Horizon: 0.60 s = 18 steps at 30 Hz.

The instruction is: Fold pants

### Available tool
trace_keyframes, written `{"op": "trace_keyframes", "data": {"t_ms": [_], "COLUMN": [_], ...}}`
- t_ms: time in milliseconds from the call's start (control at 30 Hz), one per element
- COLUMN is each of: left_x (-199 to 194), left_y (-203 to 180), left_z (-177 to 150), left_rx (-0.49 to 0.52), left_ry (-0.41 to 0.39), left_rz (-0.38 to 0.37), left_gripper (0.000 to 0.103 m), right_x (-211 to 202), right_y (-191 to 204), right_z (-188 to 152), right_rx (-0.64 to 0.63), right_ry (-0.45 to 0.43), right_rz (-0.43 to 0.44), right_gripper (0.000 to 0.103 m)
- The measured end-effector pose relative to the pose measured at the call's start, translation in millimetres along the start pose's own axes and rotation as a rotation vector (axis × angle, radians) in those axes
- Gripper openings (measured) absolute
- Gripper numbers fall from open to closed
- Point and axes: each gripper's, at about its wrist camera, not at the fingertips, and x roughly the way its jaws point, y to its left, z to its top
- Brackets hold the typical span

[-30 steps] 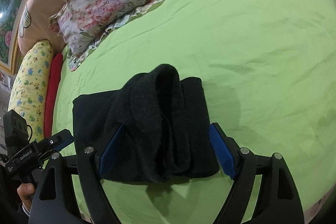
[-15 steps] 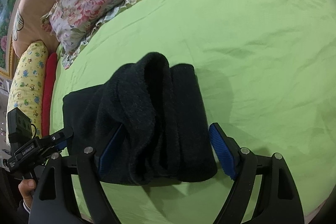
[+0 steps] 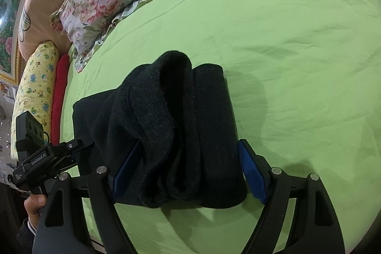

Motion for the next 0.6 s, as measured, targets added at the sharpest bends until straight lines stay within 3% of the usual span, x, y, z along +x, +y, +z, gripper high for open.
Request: {"op": "trace_keyframes", "data": {"t_ms": [233,600], "left_x": [1,-15], "left_y": [-7,-17], "left_z": [-2,-10], "left_rx": [0.017,0.049], "left_ry": [-0.031,-0.089], "left_rz": [0.017,0.003], "left_gripper": [0.074,0.044], "right_x": [2,-6], "right_y": [-1,13], "right_z": [1,3], "right_rx": [-0.02,-0.104], "right_ry": [0.013,0.025], "right_rz": [0.011,0.026], "right_gripper": [0.073,0.047]}}
